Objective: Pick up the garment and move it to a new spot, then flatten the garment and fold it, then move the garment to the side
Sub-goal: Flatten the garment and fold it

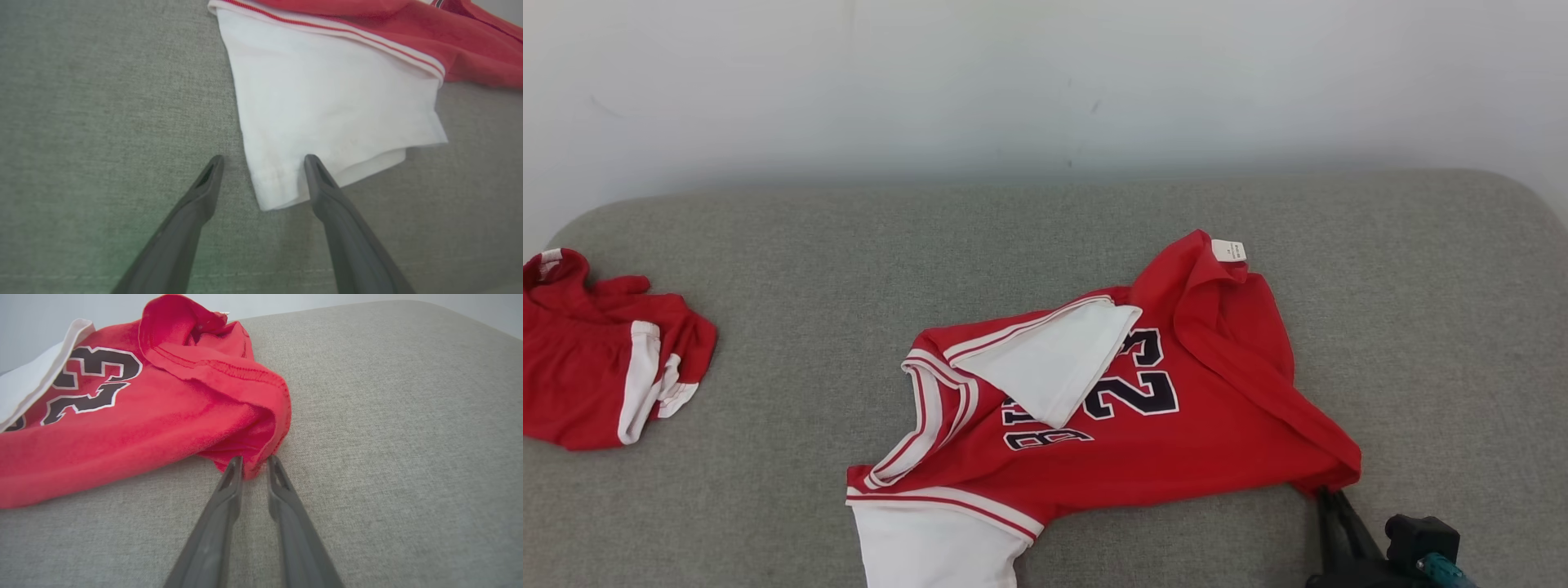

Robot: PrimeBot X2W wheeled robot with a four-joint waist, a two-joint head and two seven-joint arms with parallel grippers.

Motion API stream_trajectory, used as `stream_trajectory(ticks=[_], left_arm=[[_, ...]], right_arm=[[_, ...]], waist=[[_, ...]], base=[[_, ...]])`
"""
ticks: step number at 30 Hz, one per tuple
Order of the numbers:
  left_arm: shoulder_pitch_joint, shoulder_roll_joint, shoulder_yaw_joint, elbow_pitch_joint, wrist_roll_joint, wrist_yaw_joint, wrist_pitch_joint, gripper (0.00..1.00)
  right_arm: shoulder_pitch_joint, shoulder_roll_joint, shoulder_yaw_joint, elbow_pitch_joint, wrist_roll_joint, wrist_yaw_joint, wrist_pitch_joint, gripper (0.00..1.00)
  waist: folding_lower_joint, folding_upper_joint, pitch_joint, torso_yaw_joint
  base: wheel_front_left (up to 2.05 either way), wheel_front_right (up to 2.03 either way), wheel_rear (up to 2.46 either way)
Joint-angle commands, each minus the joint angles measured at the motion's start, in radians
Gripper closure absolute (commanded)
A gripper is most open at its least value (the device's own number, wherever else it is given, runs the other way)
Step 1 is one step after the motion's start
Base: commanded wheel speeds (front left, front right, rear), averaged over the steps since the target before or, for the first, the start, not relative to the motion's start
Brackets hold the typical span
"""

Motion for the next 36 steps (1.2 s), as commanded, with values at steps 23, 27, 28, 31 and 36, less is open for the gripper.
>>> stream_trajectory(ticks=[23, 27, 28, 31, 36], left_arm=[[0.074, 0.015, 0.088, -0.333, 0.016, 0.001, 0.005, 1.00], [0.039, 0.035, 0.114, -0.419, 0.025, 0.001, 0.004, 1.00], [0.026, 0.044, 0.120, -0.438, 0.027, 0.001, 0.004, 1.00], [-0.007, 0.067, 0.126, -0.470, 0.033, 0.001, 0.004, 1.00], [-0.199, 0.178, 0.081, -0.494, 0.018, 0.001, 0.016, 1.00]], right_arm=[[0.160, -0.077, 0.191, -0.268, 0.123, -0.002, -0.001, 1.00], [0.146, -0.105, 0.239, -0.325, 0.137, -0.002, -0.001, 1.00], [0.135, -0.112, 0.249, -0.337, 0.147, -0.002, -0.001, 1.00], [0.109, -0.124, 0.276, -0.353, 0.172, -0.002, -0.001, 1.00], [-0.048, -0.176, 0.368, -0.354, 0.249, -0.002, 0.002, 1.00]], waist=[[0.0000, 0.0000, -0.038, -0.007], [0.0000, 0.0000, -0.034, -0.021], [0.0000, 0.0000, -0.032, -0.025], [0.0000, 0.0000, -0.027, -0.031], [0.0000, 0.0000, 0.011, -0.045]], base=[[0.00, 0.00, 0.00], [0.00, 0.00, 0.00], [0.00, 0.00, 0.00], [0.00, 0.00, 0.00], [0.00, 0.00, 0.00]])
